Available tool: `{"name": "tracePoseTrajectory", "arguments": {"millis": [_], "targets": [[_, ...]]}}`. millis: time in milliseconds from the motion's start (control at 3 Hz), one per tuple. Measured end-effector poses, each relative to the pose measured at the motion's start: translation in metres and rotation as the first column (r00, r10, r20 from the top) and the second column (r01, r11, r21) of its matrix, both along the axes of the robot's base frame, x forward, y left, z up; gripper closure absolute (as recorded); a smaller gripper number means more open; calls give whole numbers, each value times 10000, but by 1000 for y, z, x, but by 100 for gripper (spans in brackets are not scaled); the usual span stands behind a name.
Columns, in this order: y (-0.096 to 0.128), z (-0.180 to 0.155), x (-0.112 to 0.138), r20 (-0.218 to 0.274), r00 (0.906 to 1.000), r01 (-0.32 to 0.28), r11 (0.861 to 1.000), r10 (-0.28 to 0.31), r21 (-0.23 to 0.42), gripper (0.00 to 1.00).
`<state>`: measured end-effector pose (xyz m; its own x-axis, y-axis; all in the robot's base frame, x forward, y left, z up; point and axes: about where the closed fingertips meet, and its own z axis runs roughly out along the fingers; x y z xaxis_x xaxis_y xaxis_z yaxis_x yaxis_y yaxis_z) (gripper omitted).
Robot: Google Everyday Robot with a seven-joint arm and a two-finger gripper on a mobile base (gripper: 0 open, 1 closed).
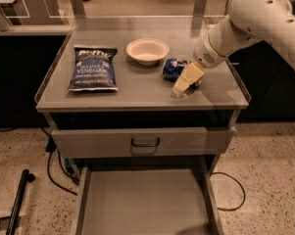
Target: Place pepsi can into middle drawer
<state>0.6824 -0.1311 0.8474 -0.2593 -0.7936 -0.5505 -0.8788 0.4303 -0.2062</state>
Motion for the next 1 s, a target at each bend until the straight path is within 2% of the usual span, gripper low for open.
{"name": "tracePoseTrajectory", "arguments": {"millis": [333, 1000], "targets": [[0, 0, 0, -8, 10000, 1, 10000, -1, 1, 18], [0, 0, 0, -9, 10000, 0, 10000, 0, 1, 64]]}}
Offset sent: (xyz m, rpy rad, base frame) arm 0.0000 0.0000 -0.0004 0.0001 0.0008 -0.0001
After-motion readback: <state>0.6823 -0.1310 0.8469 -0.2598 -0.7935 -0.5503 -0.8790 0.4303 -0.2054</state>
